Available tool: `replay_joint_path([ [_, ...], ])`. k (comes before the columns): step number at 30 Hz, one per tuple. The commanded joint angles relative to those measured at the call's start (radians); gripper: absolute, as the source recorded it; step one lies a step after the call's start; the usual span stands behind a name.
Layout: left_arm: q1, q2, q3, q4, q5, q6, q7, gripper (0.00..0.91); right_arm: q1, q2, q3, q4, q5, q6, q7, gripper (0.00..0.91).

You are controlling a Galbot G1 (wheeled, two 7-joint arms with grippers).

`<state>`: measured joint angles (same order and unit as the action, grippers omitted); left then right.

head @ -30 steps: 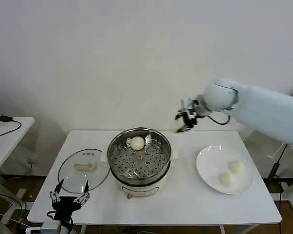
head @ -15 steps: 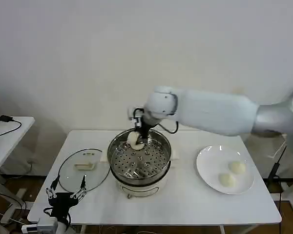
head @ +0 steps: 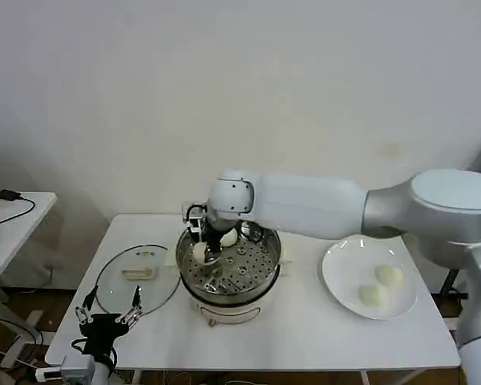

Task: Take steamed baozi put them in steamer then cover it.

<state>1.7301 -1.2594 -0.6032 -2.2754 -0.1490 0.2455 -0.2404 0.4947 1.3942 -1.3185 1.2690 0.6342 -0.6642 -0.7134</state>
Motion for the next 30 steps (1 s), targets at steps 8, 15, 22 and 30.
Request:
replay_joint_path([
  [8, -0.002, -0.004, 0.005, 0.002, 0.003, -0.002, 0.001, 0.907, -0.037, 0.040, -0.004, -0.049, -0.040, 0.003, -0.012, 0.655],
  [15, -0.001, -0.008, 0.008, -0.001, 0.005, -0.001, 0.002, 0.907, -0.020, 0.028, 0.007, -0.031, -0.050, 0.012, -0.013, 0.907],
  [22, -0.004, -0.012, 0.012, 0.002, 0.007, 0.001, 0.003, 0.907, 0.095, -0.084, 0.014, 0.108, -0.011, -0.003, 0.009, 0.907],
  [30, -0.005, 0.020, 0.015, -0.003, -0.008, 0.009, 0.006, 0.907, 0.256, -0.441, -0.060, 0.365, -0.167, 0.075, -0.061, 0.907],
])
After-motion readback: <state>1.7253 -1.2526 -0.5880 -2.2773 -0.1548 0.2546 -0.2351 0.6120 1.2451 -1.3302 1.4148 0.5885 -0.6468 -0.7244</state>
